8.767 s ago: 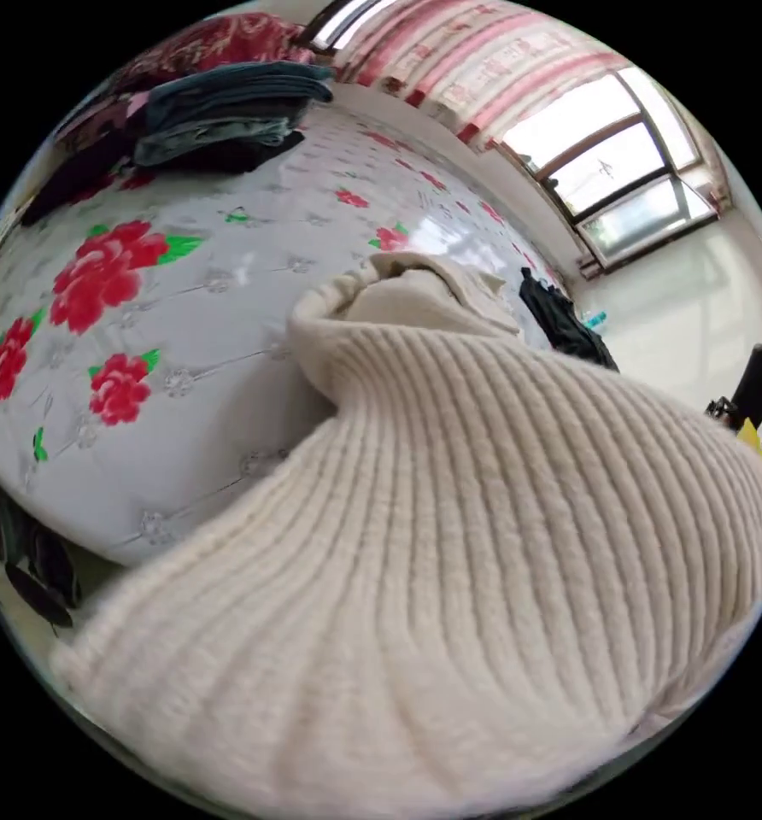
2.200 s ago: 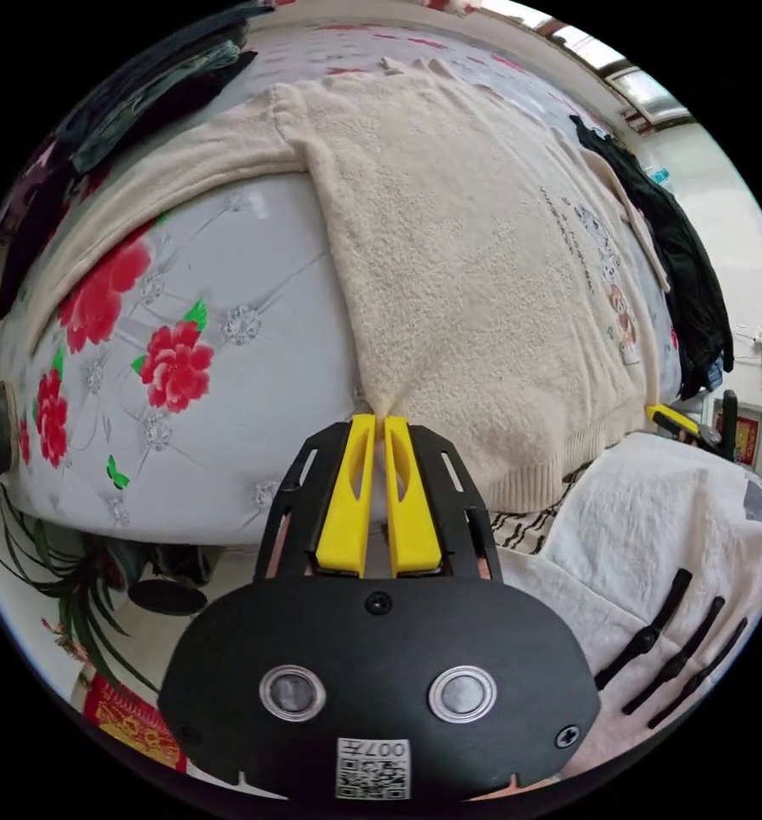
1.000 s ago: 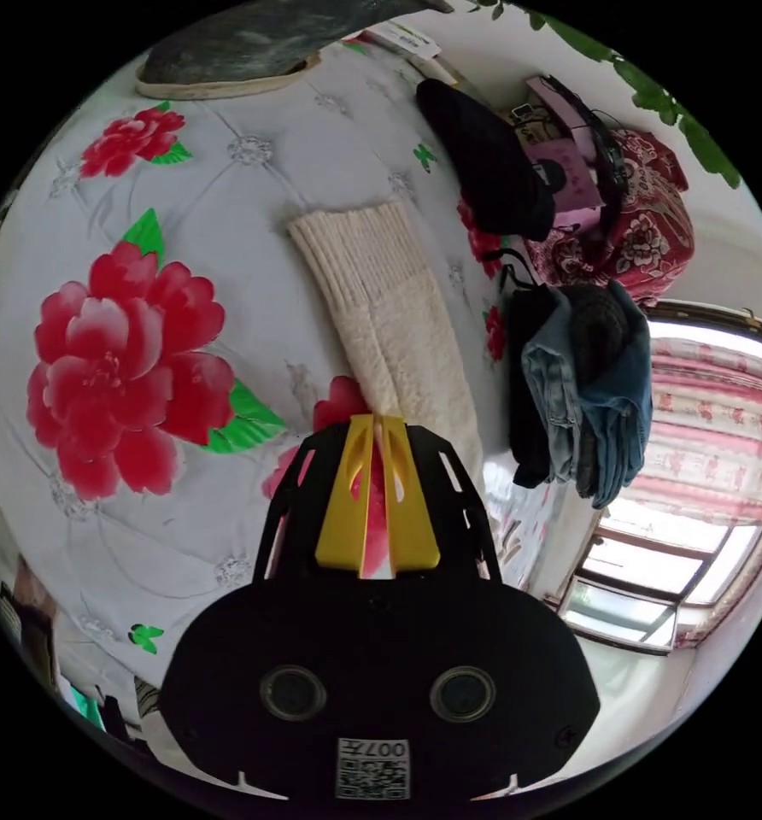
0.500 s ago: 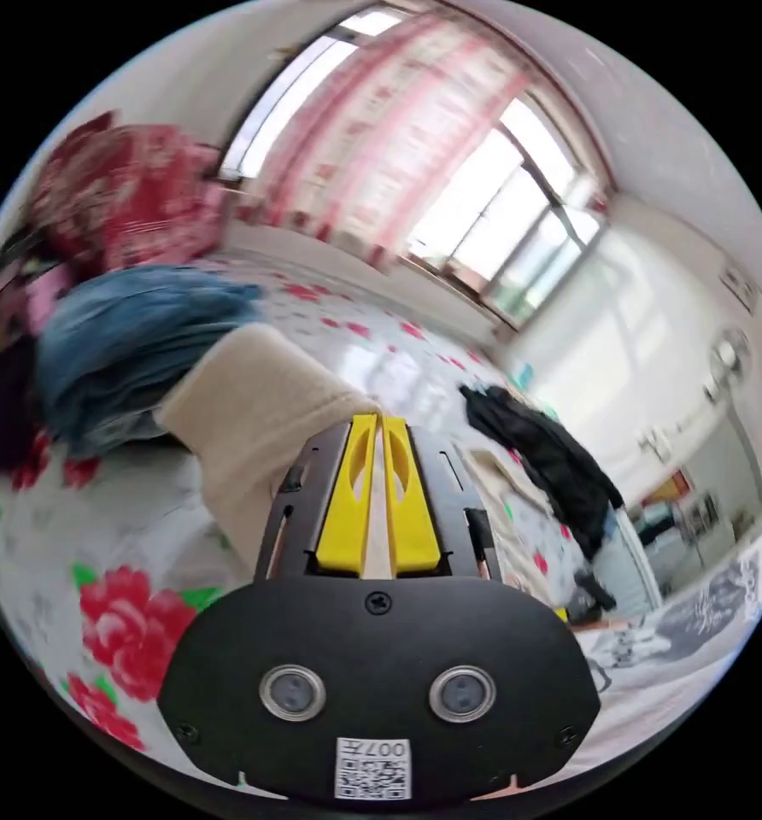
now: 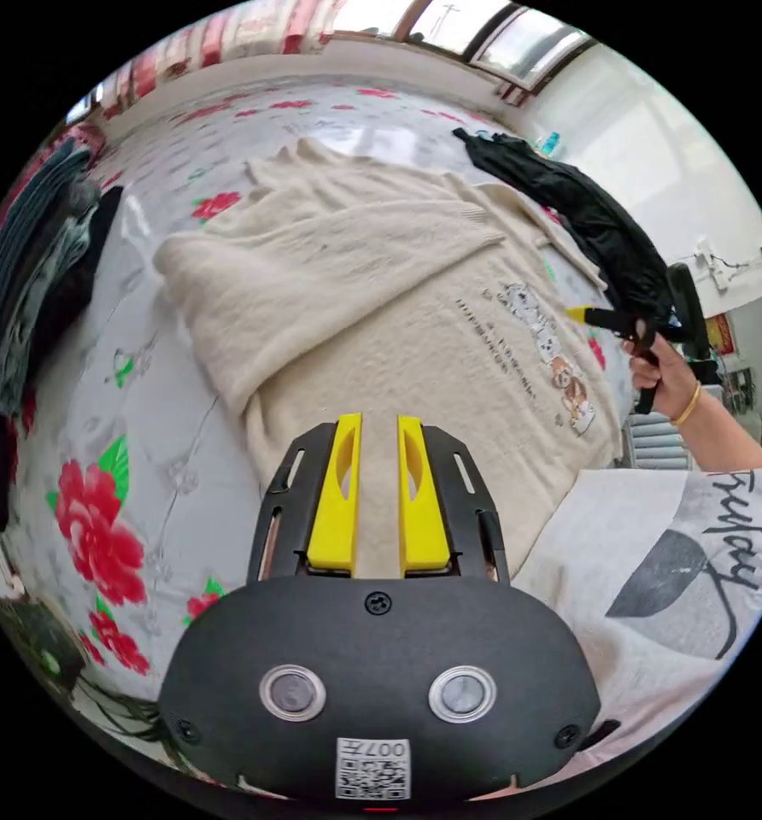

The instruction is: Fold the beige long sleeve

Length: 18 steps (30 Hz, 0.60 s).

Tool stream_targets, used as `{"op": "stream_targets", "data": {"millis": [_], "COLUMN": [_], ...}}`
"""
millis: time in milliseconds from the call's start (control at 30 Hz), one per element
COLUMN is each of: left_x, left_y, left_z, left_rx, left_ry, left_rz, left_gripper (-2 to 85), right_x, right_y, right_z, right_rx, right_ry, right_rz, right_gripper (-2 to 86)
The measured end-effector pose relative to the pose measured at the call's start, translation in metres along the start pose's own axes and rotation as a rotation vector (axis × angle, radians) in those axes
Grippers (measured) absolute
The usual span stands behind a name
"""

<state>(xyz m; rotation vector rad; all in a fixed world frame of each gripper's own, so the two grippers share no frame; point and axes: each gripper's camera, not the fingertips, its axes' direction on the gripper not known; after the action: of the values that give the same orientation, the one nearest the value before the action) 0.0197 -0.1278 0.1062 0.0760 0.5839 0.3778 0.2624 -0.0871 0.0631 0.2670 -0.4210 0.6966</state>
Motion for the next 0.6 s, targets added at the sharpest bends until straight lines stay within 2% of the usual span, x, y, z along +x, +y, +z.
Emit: {"op": "stream_targets", "data": {"millis": [133, 233, 300, 400, 567, 600], "left_x": [0.000, 0.011, 0.028, 0.039, 0.039, 0.041], "left_y": [0.017, 0.014, 0.007, -0.009, -0.030, -0.035], "left_z": [0.016, 0.050, 0.060, 0.068, 0.075, 0.077], "left_rx": [-0.056, -0.172, -0.150, -0.188, -0.232, -0.243], "left_ry": [-0.056, -0.070, -0.143, -0.174, -0.157, -0.164], "left_rz": [-0.108, -0.144, -0.115, -0.089, -0.094, -0.091], "left_gripper": [7.5, 7.8, 7.8, 7.7, 7.8, 7.8], "right_x": [0.077, 0.131, 0.163, 0.191, 0.235, 0.239], "right_y": [-0.038, -0.062, -0.081, -0.104, -0.131, -0.132], "right_z": [-0.043, -0.075, -0.092, -0.094, -0.064, -0.070], "right_rx": [0.211, 0.264, 0.228, 0.109, -0.191, -0.165], "right_ry": [0.008, 0.234, 0.461, 0.625, 0.659, 0.607], "right_rz": [0.235, 0.319, 0.291, 0.142, 0.028, 0.003], "right_gripper": [8.0, 8.7, 9.4, 10.3, 9.8, 9.0]}}
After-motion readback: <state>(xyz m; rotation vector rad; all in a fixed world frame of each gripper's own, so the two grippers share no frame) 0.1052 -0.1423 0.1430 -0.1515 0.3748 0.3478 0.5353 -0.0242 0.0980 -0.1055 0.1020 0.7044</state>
